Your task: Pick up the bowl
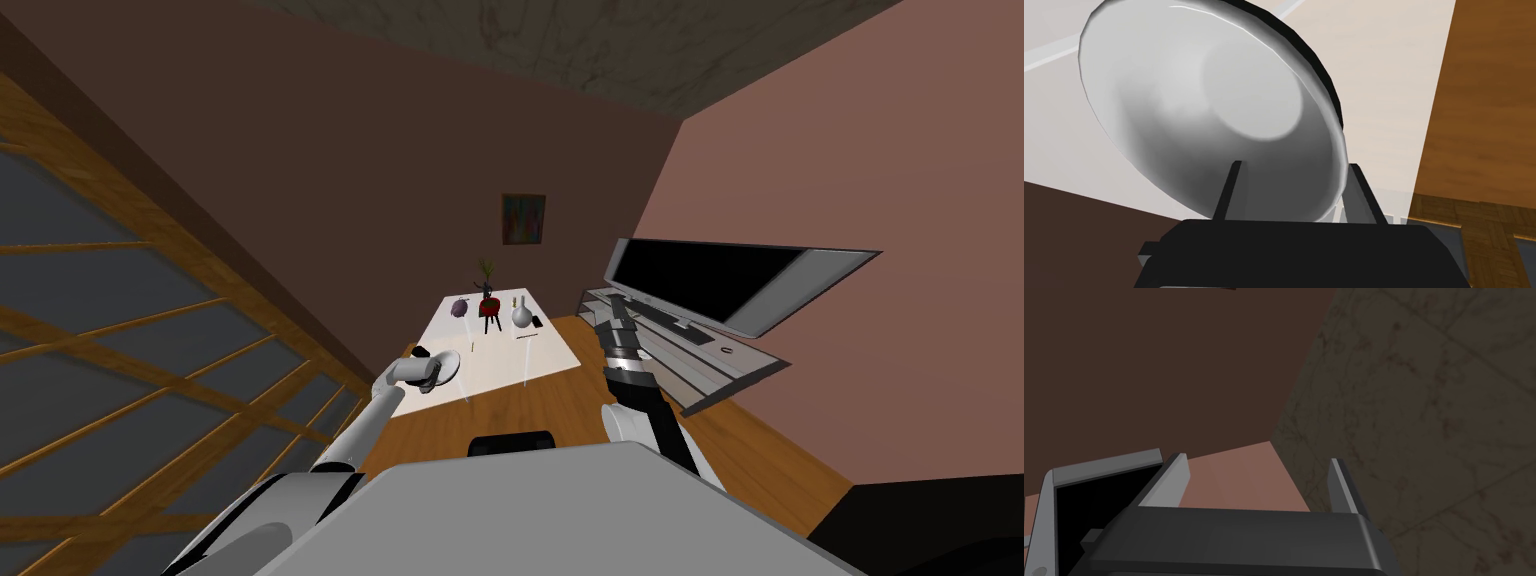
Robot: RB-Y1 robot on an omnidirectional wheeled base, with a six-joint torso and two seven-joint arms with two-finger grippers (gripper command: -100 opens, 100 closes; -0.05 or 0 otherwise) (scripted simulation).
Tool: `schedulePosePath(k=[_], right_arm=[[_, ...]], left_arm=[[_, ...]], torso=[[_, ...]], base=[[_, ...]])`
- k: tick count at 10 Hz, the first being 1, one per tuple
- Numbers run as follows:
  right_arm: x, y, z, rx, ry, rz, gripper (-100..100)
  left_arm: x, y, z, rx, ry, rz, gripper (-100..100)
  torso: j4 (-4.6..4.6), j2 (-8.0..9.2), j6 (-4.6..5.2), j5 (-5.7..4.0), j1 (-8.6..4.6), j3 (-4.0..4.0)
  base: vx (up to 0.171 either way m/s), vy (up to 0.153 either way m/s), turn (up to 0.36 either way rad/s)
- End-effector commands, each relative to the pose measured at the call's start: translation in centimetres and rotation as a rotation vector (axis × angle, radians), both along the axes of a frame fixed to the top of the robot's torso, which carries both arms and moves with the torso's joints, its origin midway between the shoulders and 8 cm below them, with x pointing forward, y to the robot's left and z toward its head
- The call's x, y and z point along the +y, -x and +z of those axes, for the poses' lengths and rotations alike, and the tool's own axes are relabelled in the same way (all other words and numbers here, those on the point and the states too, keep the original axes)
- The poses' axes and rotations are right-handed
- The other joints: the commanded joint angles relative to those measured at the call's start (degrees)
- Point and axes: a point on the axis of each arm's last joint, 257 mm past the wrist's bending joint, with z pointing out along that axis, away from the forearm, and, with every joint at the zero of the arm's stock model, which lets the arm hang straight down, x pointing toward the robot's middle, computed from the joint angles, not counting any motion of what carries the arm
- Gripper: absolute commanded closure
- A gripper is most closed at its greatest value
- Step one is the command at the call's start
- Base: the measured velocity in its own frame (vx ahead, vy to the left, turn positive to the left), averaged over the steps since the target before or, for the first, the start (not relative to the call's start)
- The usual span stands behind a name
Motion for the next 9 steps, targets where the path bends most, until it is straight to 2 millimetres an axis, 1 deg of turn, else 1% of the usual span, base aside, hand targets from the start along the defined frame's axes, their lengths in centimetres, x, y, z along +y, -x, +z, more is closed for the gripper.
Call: schedulePosePath(k=[1,4,5,6,7,8,9], right_arm=[[0.0,0.0,0.0,0.000,0.000,0.000,0],[0.0,0.0,0.0,0.000,0.000,0.000,0],[0.0,0.0,0.0,0.000,0.000,0.000,0],[0.0,0.0,0.0,0.000,0.000,0.000,0],[0.0,0.0,0.0,0.000,0.000,0.000,0],[0.0,0.0,0.0,0.000,0.000,0.000,0],[0.0,0.0,0.0,0.000,0.000,0.000,0]], left_arm=[[0.0,0.0,0.0,0.000,0.000,0.000,100],[0.0,0.0,0.0,0.000,-0.001,-0.001,100],[0.0,0.0,0.0,0.000,-0.001,-0.001,0],[0.0,-0.4,0.9,0.000,0.000,-0.003,100],[0.0,-0.5,1.4,0.001,0.000,-0.005,100],[0.1,-0.5,1.0,-0.002,0.000,-0.005,100],[0.1,-0.5,1.1,0.000,0.000,-0.004,0]], torso=[[0.00,0.00,0.00,0.00,0.00,0.00],[0.00,0.02,-0.03,0.00,-0.02,0.01],[0.01,0.03,-0.04,-0.01,-0.02,0.02],[0.02,0.04,-0.04,-0.01,-0.02,0.03],[0.06,0.14,-0.06,-0.05,-0.09,0.09],[0.07,0.21,-0.06,-0.06,-0.14,0.14],[0.07,0.17,-0.05,-0.05,-0.11,0.12]], base=[[-0.005,0.000,0.010],[0.001,0.000,-0.005],[0.000,0.000,0.000],[-0.027,-0.016,0.040],[-0.038,-0.028,0.034],[-0.015,-0.012,0.007],[0.000,0.000,0.000]])
